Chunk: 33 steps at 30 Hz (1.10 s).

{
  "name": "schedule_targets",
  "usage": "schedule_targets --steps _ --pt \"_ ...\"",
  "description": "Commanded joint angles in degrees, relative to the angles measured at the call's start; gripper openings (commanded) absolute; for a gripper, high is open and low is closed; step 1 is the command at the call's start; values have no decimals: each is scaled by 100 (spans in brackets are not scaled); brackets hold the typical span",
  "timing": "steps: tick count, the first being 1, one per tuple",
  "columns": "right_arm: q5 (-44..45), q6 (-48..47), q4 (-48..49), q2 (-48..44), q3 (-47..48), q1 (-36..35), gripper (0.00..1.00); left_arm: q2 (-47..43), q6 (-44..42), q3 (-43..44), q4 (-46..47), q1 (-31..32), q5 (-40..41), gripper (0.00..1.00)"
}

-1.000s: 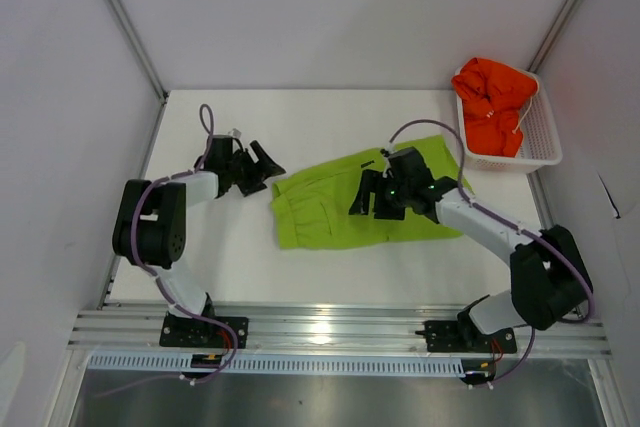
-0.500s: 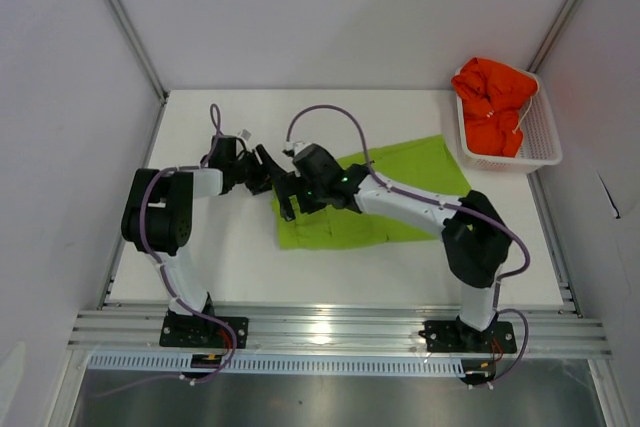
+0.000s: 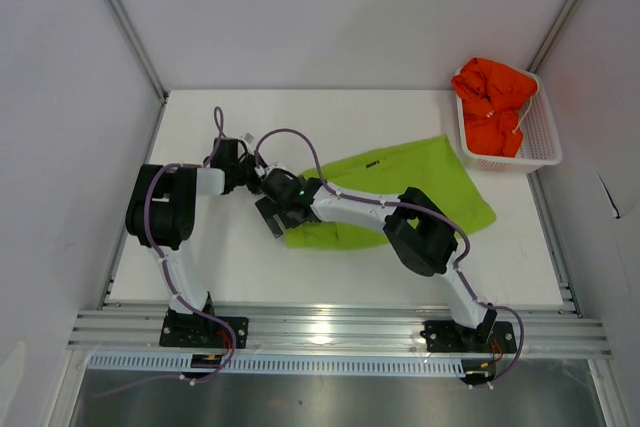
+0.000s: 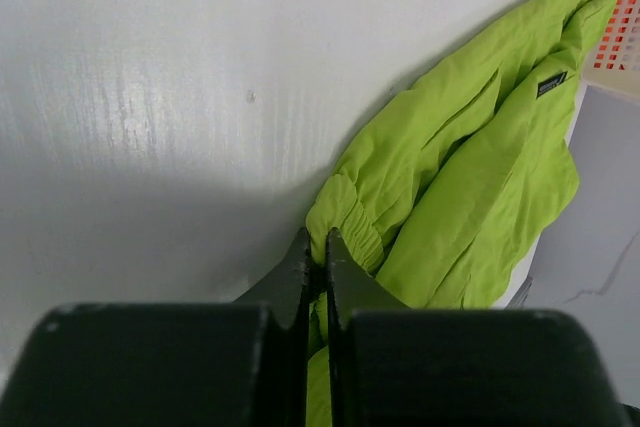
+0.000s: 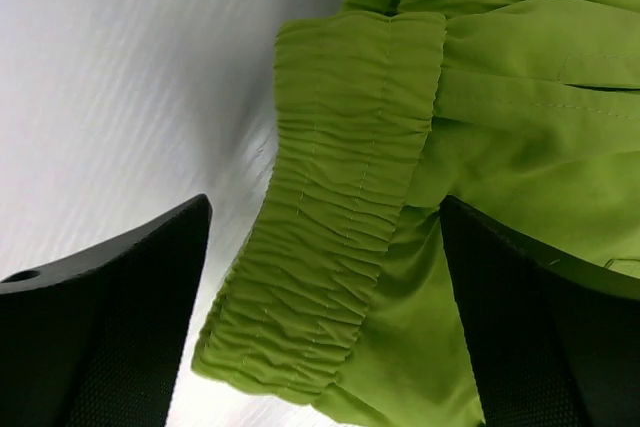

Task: Fold and stack the shorts
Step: Fold the shorts

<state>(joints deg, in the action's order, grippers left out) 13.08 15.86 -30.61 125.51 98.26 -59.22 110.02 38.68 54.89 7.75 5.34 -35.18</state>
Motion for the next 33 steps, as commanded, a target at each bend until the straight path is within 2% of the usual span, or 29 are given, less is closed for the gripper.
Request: schedule_targets --steps 1,8,12,13,18,22,33 --pt "493 -21 -112 166 325 16 93 46 -106 -13 78 -25 -95 0" --pt "784 102 186 88 46 86 77 28 35 -401 429 -33 -77 0" --pt "722 295 766 -290 -482 218 65 11 -9 -392 429 -33 -112 0" --pt "722 356 915 -343 -553 279 59 -6 -18 -409 421 -33 -121 0" --pt "643 523 1171 -475 -799 490 50 -147 -158 -418 271 -33 -77 0" --pt "608 682 1688 -695 -1150 587 50 -235 -211 -488 227 -33 -15 0" --pt "494 770 1813 -713 -949 737 52 -200 -229 -462 192 -33 -24 0"
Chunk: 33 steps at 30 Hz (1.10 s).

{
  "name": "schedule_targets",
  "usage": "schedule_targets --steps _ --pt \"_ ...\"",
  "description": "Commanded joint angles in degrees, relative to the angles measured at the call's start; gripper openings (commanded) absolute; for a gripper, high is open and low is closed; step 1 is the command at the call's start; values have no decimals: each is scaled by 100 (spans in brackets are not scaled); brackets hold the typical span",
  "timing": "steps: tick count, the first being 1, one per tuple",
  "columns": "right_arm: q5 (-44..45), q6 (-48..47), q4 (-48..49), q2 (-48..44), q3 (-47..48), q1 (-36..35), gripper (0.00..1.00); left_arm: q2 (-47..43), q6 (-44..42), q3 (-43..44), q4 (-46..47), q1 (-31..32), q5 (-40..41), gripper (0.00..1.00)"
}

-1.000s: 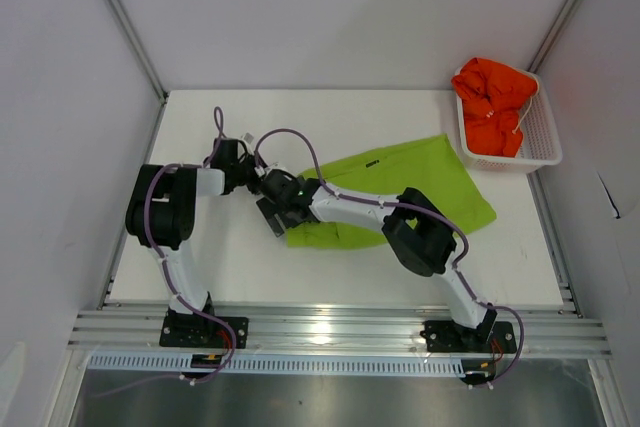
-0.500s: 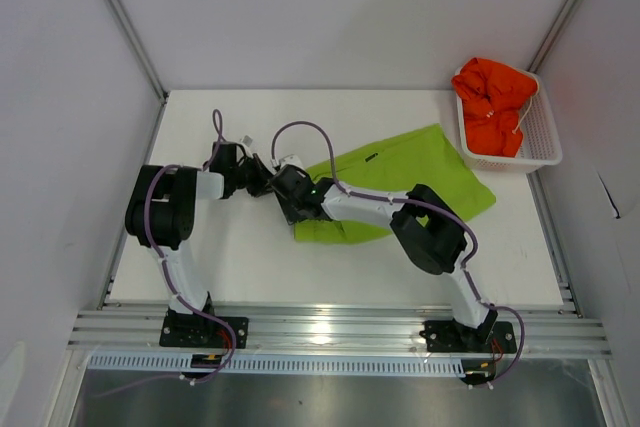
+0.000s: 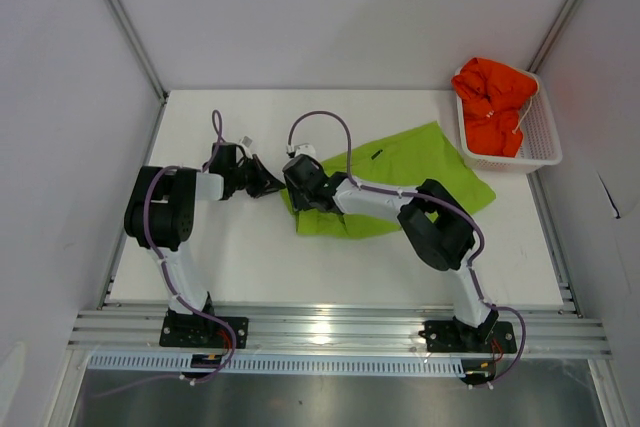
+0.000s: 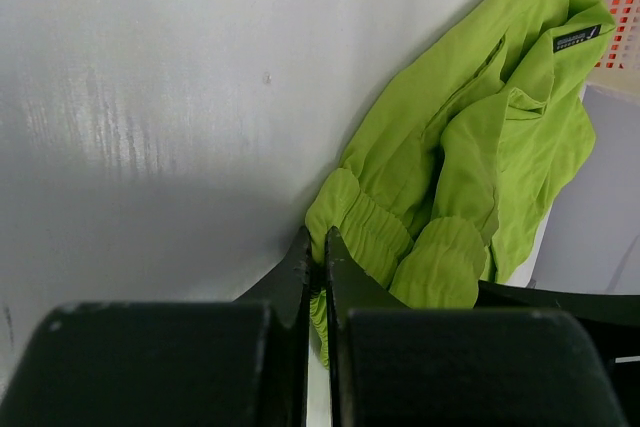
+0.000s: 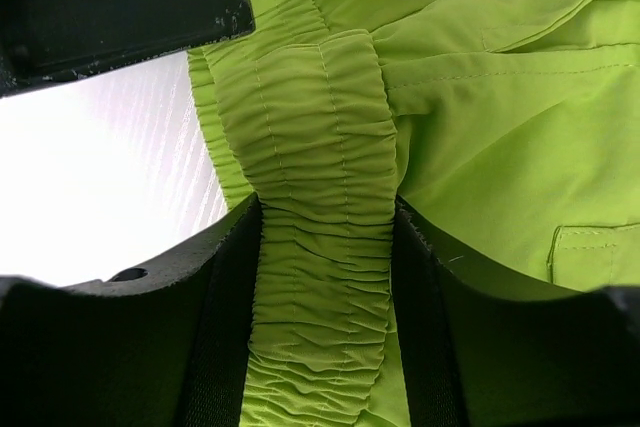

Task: Fold and stack the shorts
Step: Fold the shorts

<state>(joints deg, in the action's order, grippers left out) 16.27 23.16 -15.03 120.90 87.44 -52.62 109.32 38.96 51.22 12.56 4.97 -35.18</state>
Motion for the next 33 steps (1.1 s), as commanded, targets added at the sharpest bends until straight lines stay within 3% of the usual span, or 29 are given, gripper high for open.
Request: schedule_targets --steps 1,20,33 --pt "183 31 237 -234 168 85 52 -130 -240 -104 -280 4 -24 0" --pt "-529 -294 588 434 748 208 53 -147 -248 -139 -183 4 -130 0" --pt "-318 -268 1080 329 248 270 48 -139 -213 -139 -157 -5 -235 6"
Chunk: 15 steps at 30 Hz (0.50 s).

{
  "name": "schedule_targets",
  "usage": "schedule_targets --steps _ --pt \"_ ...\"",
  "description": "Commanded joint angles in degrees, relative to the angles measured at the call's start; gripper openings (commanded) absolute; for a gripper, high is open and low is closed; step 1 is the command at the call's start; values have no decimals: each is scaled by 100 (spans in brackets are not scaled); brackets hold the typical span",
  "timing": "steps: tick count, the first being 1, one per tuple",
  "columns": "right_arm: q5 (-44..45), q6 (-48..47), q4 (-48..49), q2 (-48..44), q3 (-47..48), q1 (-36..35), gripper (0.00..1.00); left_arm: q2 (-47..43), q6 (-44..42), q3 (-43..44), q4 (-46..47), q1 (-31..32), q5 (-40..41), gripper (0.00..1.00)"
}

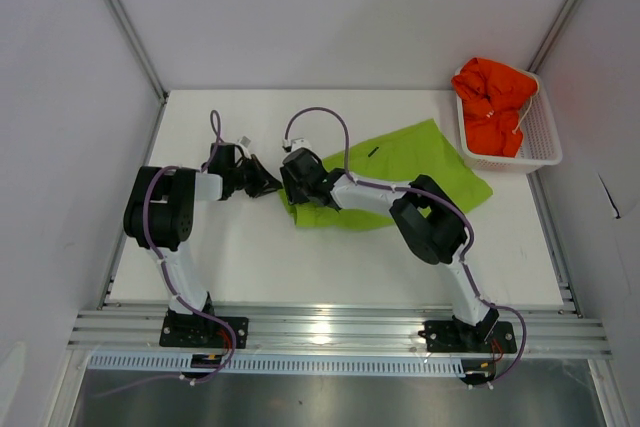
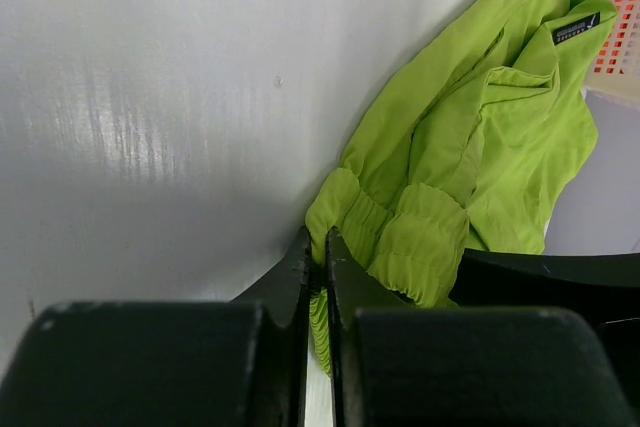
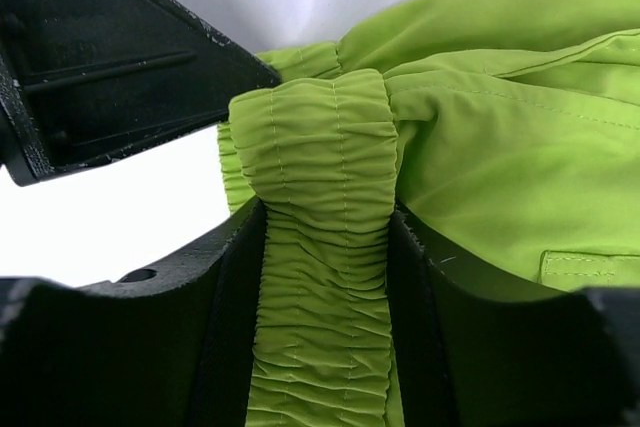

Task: Fold and stack the shorts
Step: Fold the shorts

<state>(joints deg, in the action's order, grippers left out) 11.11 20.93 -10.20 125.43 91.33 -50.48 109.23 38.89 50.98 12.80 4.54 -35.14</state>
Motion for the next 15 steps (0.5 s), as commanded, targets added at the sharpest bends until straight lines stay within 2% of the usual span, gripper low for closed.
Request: schedule_targets --steps 1,15 --pt "216 -62 693 -211 -185 56 46 -121 -198 -115 -164 39 -248 5" --pt "646 -353 809 -818 -335 -6 45 -139 -224 -106 -155 39 -222 1"
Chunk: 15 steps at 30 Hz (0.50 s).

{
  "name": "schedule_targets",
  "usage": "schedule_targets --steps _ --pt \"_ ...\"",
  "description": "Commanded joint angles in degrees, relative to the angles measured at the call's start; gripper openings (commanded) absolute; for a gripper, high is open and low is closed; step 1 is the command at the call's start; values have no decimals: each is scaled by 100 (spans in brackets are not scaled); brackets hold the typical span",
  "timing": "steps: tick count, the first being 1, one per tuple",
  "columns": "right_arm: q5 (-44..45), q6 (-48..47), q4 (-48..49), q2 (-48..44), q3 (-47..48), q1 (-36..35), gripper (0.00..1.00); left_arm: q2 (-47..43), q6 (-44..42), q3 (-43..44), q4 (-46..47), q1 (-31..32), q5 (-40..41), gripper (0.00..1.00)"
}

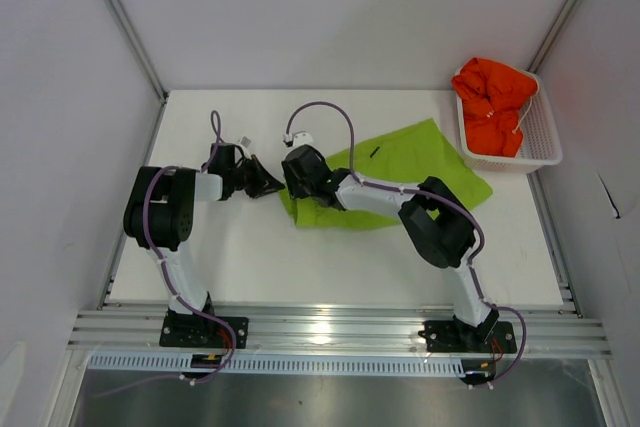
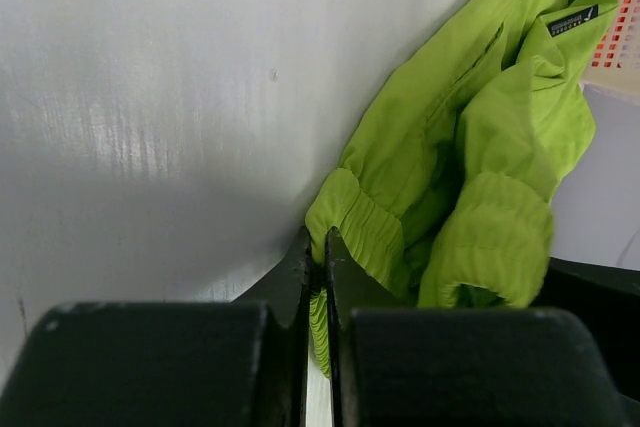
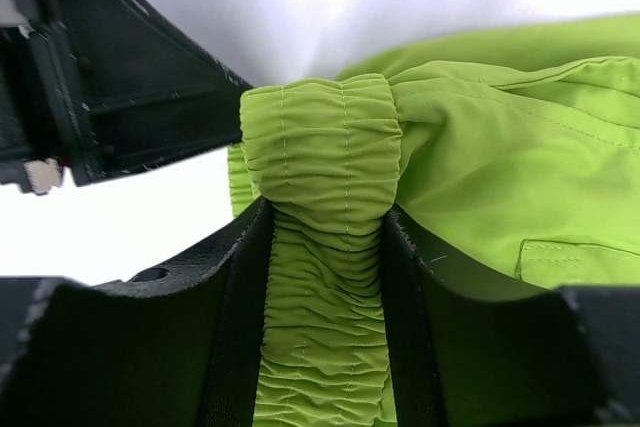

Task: Fold and stack the shorts
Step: Fold the shorts

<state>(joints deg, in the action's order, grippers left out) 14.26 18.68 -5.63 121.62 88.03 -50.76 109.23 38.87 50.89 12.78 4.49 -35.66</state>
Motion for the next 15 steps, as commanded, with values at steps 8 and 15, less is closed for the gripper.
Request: schedule_targets --steps 8,15 --pt "25 -119 475 -166 118 5 46 -183 -214 -106 -144 43 -187 1" --pt "-336 -48 719 221 136 -4 45 -227 -108 -194 31 34 -310 8"
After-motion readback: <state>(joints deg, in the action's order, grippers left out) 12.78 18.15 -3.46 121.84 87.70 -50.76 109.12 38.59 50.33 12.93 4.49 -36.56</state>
